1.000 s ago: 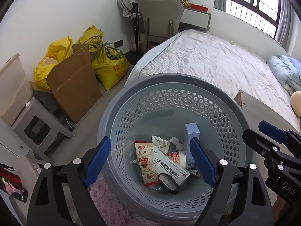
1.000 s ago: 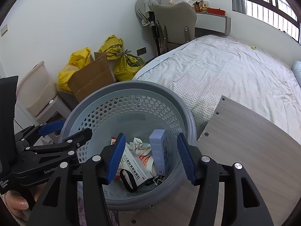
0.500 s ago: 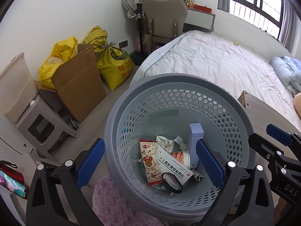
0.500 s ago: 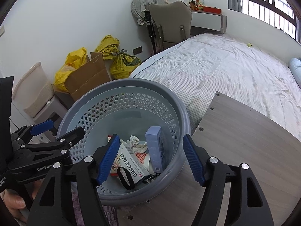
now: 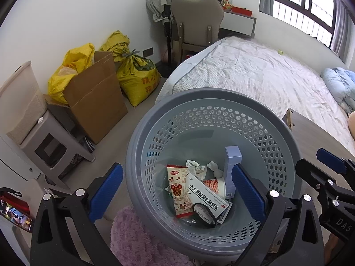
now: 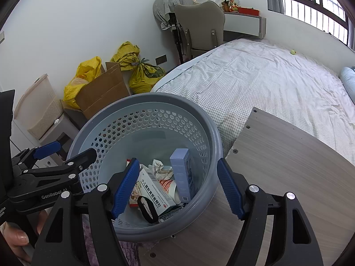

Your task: Collect trash

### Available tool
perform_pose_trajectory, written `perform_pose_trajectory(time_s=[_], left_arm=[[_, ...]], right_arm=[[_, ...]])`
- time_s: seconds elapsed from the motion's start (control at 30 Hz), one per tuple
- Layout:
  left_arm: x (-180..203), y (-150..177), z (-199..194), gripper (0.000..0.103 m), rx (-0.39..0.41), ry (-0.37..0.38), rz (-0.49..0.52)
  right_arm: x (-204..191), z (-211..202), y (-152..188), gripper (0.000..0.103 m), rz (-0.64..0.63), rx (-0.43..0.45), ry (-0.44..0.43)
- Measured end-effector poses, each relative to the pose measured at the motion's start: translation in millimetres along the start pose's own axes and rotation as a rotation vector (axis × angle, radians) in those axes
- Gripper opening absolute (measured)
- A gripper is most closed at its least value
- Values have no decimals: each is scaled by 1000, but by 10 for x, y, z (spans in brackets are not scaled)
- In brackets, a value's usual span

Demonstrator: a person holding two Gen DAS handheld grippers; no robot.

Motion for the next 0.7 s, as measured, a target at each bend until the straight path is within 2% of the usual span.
perform_pose_trajectory(time_s=[0.7], left_arm=[[-46,8,-16,97,-5,-16,-8]], right_arm=[[9,-73,-15,70,1,11,10]])
Point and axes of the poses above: each gripper's, at about its wrist camera, not at the fingertips, and z roughly the way its jaws point, x to its right, y to its underside, the point moved 5 cm from there along z, roughly the way its jaws point, and after that the axes turned 12 degrees about x, right-handed, at the moved point
